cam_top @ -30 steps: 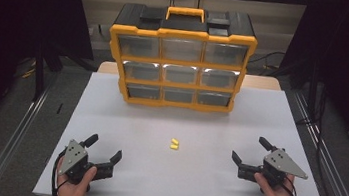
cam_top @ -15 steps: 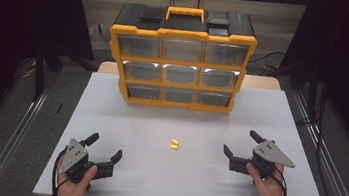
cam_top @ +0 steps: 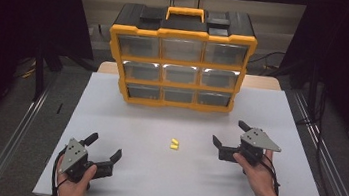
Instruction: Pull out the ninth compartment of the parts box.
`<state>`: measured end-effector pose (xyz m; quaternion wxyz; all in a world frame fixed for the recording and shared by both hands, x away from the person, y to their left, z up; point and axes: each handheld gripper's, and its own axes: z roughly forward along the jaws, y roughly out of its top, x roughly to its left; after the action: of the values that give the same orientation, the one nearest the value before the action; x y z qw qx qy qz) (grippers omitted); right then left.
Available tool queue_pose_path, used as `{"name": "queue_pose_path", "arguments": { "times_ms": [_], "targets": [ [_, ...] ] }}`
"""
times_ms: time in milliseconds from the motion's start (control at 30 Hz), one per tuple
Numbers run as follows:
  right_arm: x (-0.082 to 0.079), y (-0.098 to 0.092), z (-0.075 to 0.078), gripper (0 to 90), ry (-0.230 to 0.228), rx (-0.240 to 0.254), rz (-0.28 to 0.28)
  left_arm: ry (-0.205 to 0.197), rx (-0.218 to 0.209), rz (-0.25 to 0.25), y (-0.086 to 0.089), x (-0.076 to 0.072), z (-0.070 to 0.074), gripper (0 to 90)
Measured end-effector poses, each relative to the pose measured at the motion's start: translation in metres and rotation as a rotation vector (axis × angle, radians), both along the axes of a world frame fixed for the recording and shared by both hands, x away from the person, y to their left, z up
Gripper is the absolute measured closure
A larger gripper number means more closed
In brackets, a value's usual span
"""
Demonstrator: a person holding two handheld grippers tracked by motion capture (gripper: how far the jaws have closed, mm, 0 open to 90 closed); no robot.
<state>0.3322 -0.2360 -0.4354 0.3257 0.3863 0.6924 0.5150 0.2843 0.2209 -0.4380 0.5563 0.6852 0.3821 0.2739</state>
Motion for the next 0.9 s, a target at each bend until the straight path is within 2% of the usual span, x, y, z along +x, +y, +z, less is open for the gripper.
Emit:
{"name": "queue_pose_path", "arguments": {
  "times_ms": [100,200,333,433,500,667,700,767,833,867,900],
  "targets": [
    [0.006,0.003,0.001,0.0,-0.002,-0.010,0.014,0.000,0.002,-0.004,0.000,0.000,0.000,3.3],
    [0.010,0.006,0.002,0.0,-0.017,-0.016,-0.003,-0.001,0.004,-0.006,0.000,0.001,0.000,3.3],
    [0.020,0.010,0.000,0.5,-0.019,-0.057,-0.014,0.000,0.001,-0.004,0.000,0.001,0.000,3.3],
    [0.025,0.011,0.002,0.5,-0.026,-0.069,-0.011,0.001,0.001,-0.004,0.000,0.001,0.000,3.3],
    [0.030,0.012,0.003,0.1,-0.055,-0.073,-0.003,-0.001,0.000,-0.003,0.000,0.001,0.000,3.3],
    [0.045,0.018,0.007,1.8,-0.102,-0.190,-0.018,0.000,-0.002,-0.001,0.001,0.001,0.000,3.3],
    [0.045,0.018,0.007,1.8,-0.102,-0.190,-0.018,0.000,-0.002,-0.001,0.001,0.001,0.000,3.3],
    [0.052,0.020,0.006,2.2,-0.148,-0.249,-0.024,-0.002,-0.003,-0.003,0.001,0.001,0.000,3.3],
    [0.055,0.020,0.005,2.2,-0.148,-0.268,-0.024,-0.003,0.004,-0.004,0.002,0.001,0.000,3.3],
    [0.059,0.021,0.004,2.3,-0.173,-0.315,-0.030,-0.004,0.004,-0.004,0.002,0.001,0.000,3.3],
    [0.059,0.021,0.004,2.3,-0.173,-0.315,-0.030,-0.003,0.005,-0.004,0.002,0.001,0.000,3.3]
  ]
}}
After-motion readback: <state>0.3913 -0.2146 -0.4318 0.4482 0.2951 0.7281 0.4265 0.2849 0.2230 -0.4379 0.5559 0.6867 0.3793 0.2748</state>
